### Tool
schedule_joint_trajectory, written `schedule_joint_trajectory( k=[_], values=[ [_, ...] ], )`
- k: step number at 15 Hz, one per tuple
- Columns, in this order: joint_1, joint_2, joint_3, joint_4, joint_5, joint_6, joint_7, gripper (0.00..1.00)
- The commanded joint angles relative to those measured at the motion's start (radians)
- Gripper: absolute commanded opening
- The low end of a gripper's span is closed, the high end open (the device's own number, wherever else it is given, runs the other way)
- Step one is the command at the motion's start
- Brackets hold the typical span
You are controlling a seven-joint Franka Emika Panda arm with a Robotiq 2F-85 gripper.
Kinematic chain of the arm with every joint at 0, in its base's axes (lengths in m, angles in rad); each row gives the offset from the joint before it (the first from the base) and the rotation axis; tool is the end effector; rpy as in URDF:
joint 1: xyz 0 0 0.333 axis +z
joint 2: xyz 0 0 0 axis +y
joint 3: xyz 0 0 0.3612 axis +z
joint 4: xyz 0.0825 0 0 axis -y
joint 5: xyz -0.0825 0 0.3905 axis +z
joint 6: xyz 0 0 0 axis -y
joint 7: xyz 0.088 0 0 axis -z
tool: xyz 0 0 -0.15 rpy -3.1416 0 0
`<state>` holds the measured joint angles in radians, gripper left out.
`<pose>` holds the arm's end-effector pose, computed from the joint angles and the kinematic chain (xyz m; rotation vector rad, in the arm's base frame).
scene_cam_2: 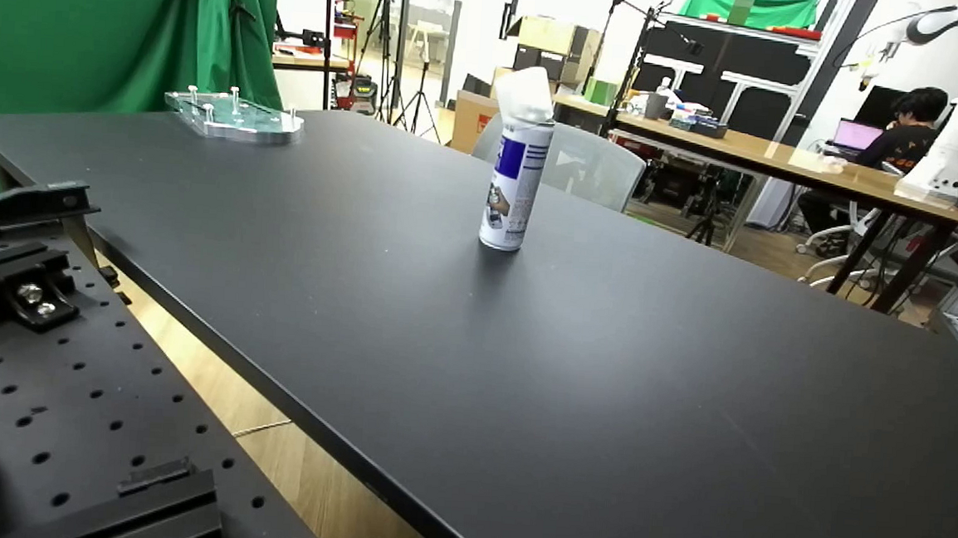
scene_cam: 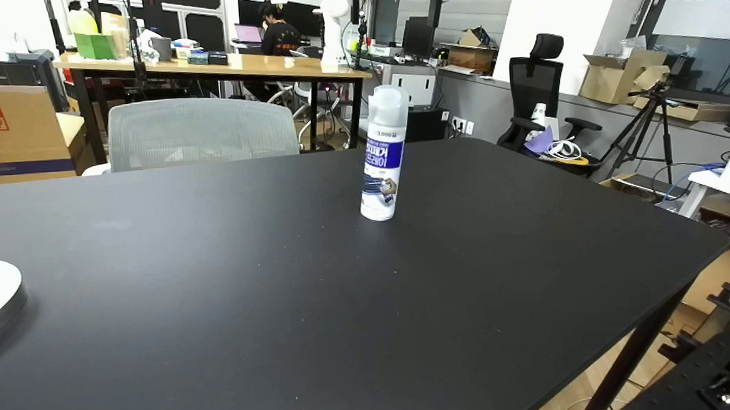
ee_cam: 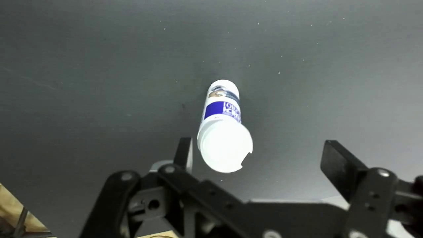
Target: Take the lid off the spray can
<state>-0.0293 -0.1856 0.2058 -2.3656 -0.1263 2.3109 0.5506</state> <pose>0.4826 0.0807 0.4089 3.0150 -0.4491 0.2529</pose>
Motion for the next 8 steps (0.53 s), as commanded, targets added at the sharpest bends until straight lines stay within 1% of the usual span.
schedule_joint_trajectory(
  k=[1, 5, 8],
  values=[
    [-0.007, 0.095, -0.046, 0.068, -0.051, 0.054, 0.037, 1.00],
    [0.003, 0.174, -0.089, 0.113, -0.093, 0.113, 0.058, 1.00],
    [0.018, 0.219, -0.111, 0.140, -0.117, 0.137, 0.078, 1.00]
  ],
)
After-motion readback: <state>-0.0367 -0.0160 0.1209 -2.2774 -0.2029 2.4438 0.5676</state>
